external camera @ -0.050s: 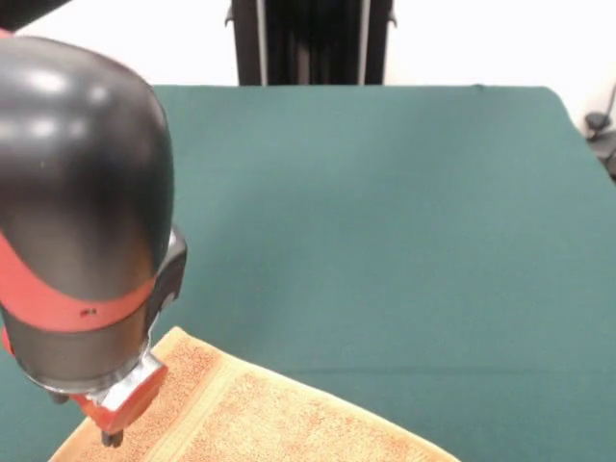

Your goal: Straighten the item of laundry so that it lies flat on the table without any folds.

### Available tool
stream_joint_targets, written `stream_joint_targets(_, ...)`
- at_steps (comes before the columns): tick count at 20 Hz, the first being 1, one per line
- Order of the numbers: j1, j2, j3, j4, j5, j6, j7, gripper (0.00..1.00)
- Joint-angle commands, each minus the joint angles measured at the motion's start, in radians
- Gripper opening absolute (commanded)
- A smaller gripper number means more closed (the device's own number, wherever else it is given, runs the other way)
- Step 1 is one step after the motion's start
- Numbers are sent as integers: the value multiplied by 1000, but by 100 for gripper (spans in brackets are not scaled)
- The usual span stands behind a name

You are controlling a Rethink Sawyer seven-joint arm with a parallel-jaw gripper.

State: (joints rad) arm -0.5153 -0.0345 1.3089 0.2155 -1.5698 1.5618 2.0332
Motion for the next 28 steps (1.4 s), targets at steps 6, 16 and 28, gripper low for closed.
stream_joint_targets(6,28,41,311,-48,-273,-85,-341,100)
stream_joint_targets(16,0,161,324,-29,-306,-259,-293,100)
stream_joint_targets(28,-23,242,462,-58,-460,-104,-307,100)
